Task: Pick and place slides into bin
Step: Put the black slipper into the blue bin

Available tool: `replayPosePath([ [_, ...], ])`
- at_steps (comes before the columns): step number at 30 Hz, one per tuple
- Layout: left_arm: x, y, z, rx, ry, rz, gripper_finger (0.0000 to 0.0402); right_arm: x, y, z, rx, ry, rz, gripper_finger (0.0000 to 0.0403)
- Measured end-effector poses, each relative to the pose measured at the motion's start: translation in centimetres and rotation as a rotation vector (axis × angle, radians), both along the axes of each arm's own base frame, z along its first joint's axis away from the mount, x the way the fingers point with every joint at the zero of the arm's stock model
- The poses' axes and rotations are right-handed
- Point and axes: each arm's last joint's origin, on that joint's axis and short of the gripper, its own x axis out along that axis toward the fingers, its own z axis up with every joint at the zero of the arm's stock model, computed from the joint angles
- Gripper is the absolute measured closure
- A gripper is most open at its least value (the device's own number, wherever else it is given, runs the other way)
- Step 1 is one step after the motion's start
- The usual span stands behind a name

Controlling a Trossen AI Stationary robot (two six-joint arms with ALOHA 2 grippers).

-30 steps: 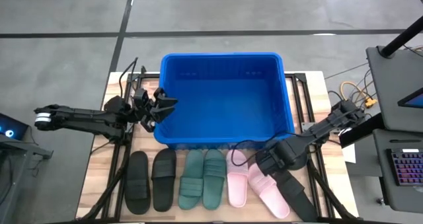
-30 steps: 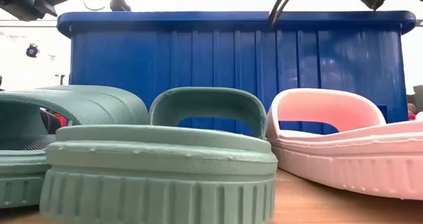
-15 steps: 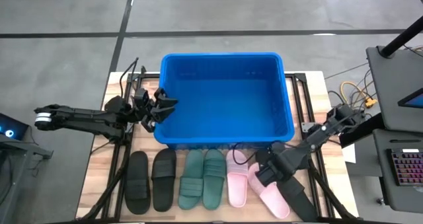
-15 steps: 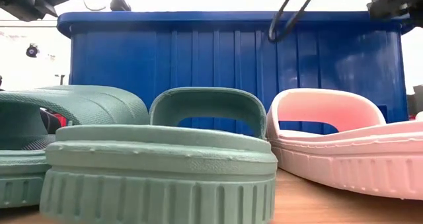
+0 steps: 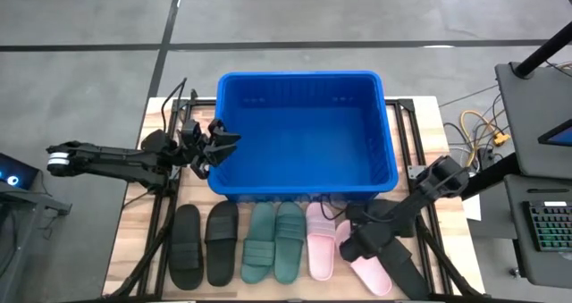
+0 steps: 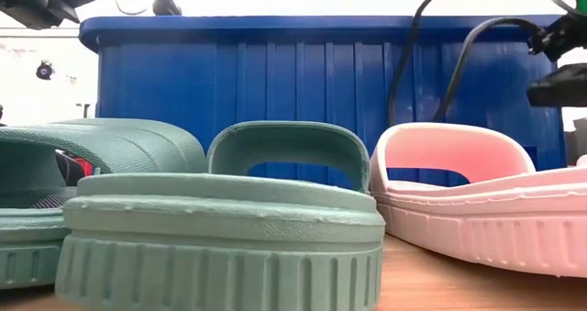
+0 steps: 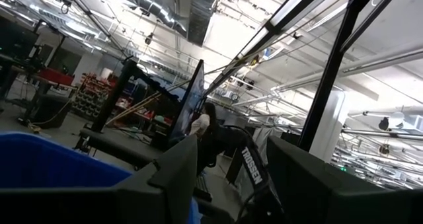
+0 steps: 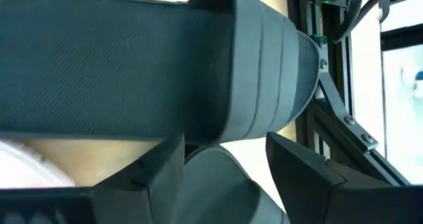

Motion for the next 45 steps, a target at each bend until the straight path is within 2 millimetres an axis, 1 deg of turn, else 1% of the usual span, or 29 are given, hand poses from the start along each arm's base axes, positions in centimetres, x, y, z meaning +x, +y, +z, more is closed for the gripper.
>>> replayPosePath([
  [6,-0.1,0.0,0.1,0.000,-0.008,0.000,0.0233,-0.2,-0.1,-0.8,-0.064,0.096,-0.003,0.0204],
  [15,-0.2,0.0,0.2,0.000,-0.012,0.000,0.0233,-0.6,-0.6,-2.0,-0.083,0.143,0.004,0.0221],
  [23,-0.2,0.0,0.2,0.001,-0.013,0.000,0.0233,-1.1,-1.0,-2.3,-0.079,0.172,0.031,0.0234],
  [27,-0.3,0.0,0.2,0.001,-0.014,0.000,0.0233,-1.2,-1.0,-2.4,-0.076,0.178,0.031,0.0248],
  [31,-0.3,0.0,0.2,0.001,-0.014,0.001,0.0233,-1.2,-1.0,-2.4,-0.068,0.181,0.026,0.0276],
  [41,-0.3,0.0,0.2,0.001,-0.014,0.001,0.0233,-1.2,-1.0,-2.3,-0.065,0.190,0.020,0.0383],
  [45,-0.3,0.0,0.2,0.001,-0.015,0.001,0.0233,-1.2,-1.0,-2.3,-0.061,0.188,0.023,0.0391],
])
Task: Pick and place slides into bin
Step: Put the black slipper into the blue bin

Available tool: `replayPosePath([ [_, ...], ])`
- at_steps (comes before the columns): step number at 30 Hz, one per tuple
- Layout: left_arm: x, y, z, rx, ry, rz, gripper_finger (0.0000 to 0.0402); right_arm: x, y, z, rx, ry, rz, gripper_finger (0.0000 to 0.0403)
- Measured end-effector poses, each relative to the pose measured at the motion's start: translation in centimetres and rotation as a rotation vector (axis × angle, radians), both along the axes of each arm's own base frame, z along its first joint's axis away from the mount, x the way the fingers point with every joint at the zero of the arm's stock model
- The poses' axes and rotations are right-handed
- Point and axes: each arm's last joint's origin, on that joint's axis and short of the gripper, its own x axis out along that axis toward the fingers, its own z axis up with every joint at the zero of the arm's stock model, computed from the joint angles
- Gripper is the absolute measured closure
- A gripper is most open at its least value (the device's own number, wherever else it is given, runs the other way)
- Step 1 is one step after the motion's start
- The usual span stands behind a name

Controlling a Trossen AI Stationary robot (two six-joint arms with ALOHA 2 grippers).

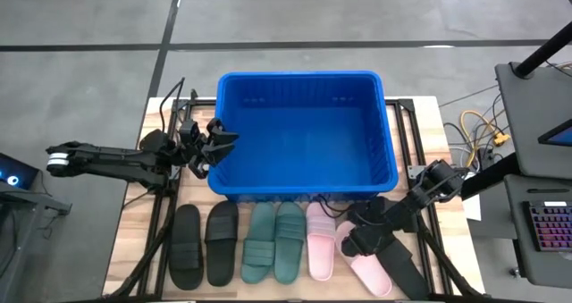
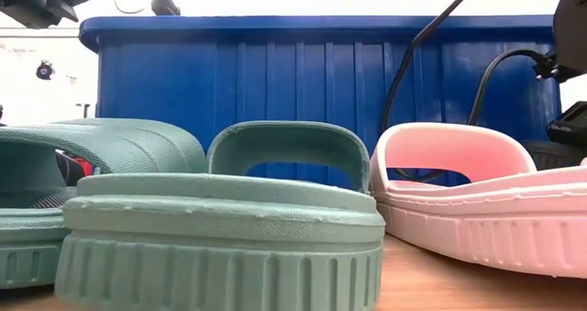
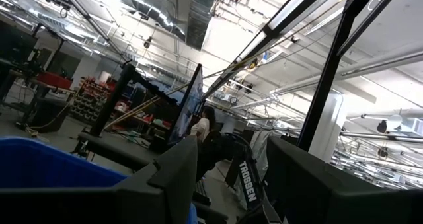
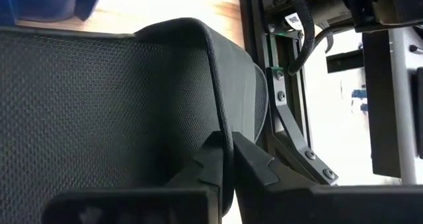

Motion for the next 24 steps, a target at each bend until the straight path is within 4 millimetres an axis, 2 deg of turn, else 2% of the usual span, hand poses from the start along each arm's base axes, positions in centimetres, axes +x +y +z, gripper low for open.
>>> replayPosePath([
  [17,0.0,0.0,0.0,0.000,-0.002,0.000,0.0233,-0.5,-0.4,2.9,0.049,-0.107,0.022,0.0394],
  [24,0.0,0.0,0.0,0.001,-0.001,0.000,0.0233,-0.3,-0.5,3.1,0.048,-0.128,0.107,0.0394],
])
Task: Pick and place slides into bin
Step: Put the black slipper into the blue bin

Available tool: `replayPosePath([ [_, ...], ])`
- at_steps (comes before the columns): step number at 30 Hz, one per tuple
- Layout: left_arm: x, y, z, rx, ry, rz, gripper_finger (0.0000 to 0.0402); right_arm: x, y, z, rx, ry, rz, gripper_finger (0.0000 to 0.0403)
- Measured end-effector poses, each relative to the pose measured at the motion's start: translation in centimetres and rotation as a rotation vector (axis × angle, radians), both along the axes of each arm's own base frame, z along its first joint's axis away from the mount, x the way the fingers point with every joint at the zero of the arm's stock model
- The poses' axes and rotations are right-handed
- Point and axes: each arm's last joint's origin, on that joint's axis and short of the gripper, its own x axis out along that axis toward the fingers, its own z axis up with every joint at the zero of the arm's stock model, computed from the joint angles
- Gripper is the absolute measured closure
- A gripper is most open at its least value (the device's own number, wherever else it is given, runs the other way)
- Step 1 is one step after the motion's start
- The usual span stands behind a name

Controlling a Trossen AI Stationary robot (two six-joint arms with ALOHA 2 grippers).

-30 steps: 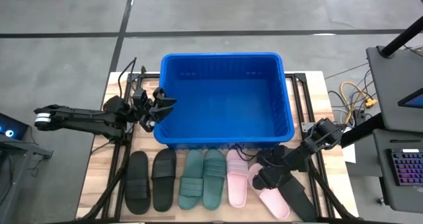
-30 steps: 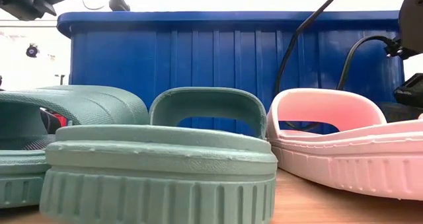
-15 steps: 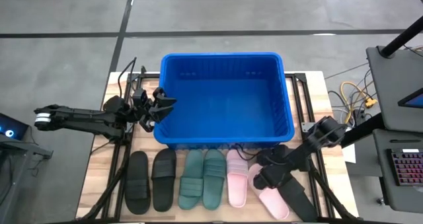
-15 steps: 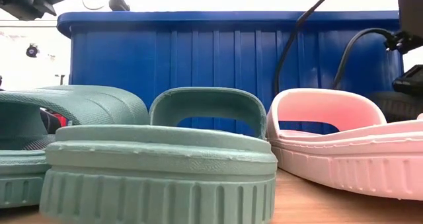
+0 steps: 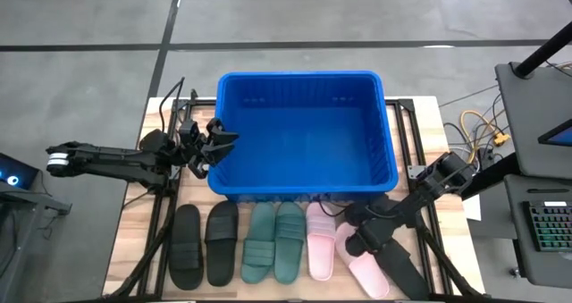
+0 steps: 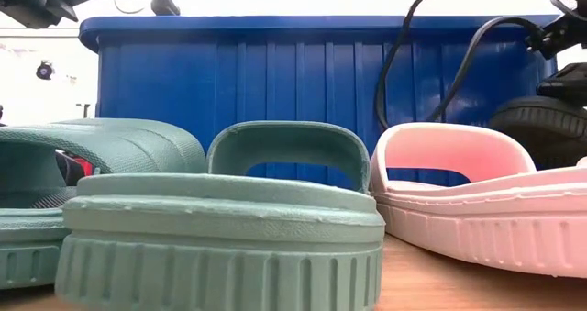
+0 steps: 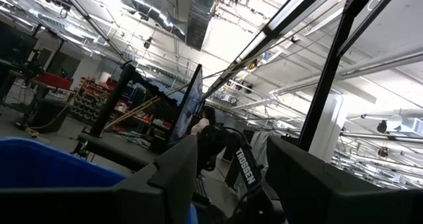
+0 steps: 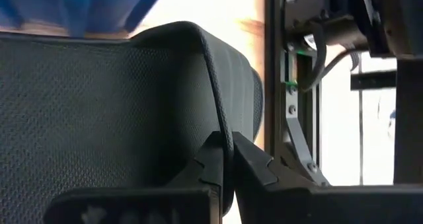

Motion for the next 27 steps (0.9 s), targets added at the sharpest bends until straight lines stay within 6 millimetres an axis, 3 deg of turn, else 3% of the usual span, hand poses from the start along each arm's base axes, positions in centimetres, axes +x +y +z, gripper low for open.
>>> replayPosePath([
  [5,0.0,0.0,0.0,0.002,0.000,0.002,0.0233,0.6,0.2,0.6,0.028,-0.019,0.103,0.0394],
  [10,0.0,0.0,0.0,0.003,0.000,0.002,0.0233,1.6,0.7,2.5,0.066,-0.091,0.264,0.0394],
  [20,0.0,0.0,0.0,0.004,0.000,0.003,0.0233,1.8,1.5,8.1,0.198,-0.242,0.520,0.0394],
  [27,0.0,0.0,0.0,0.001,0.001,0.008,0.0233,1.2,1.4,13.2,0.287,-0.391,0.681,0.0394],
])
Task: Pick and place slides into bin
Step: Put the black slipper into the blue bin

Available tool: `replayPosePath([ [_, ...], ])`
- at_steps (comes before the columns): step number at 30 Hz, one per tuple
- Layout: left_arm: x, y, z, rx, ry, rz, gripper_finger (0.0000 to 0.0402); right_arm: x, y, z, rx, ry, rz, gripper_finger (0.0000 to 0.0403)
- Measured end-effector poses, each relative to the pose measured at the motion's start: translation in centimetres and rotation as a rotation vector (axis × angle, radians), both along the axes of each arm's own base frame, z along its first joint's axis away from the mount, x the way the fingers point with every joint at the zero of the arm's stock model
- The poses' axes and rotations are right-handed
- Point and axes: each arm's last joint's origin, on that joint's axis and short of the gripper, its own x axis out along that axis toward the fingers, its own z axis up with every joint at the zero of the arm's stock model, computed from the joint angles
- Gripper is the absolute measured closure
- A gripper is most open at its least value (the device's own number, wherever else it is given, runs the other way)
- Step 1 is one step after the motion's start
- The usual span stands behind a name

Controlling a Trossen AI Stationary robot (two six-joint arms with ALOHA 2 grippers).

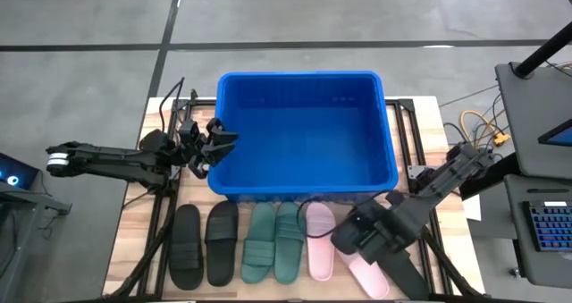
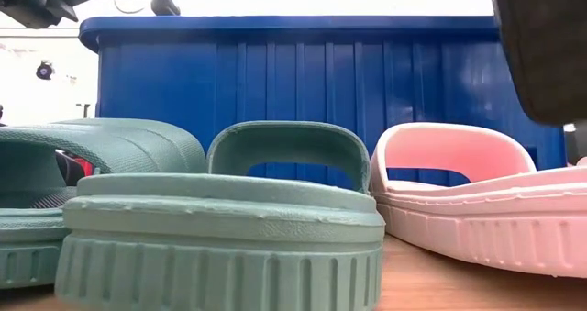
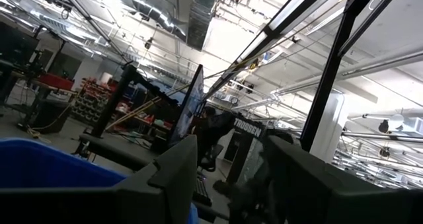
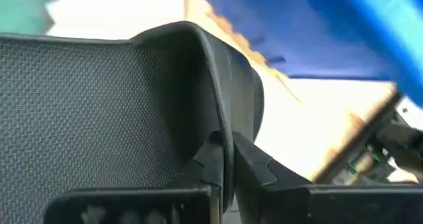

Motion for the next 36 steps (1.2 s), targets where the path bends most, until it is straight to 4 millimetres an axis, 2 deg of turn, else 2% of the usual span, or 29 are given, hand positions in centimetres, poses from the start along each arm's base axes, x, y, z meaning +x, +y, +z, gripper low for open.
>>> replayPosePath([
  [11,0.0,0.0,0.0,-0.002,-0.001,0.002,0.0233,-1.3,-1.4,6.0,0.035,-0.278,0.086,0.0394],
  [15,0.1,0.0,0.0,-0.002,0.002,0.002,0.0233,-1.4,-1.9,8.3,0.079,-0.495,0.072,0.0394],
  [21,0.1,0.0,-0.1,-0.003,0.005,0.002,0.0233,-1.2,-1.9,11.5,0.152,-0.786,0.207,0.0394],
  [28,0.1,0.0,-0.1,-0.005,0.005,0.000,0.0233,-1.3,-2.0,13.5,0.134,-0.940,0.346,0.0394],
  [36,0.1,0.0,-0.1,-0.006,0.005,0.000,0.0233,-1.3,-2.0,14.0,0.129,-0.975,0.364,0.0394],
])
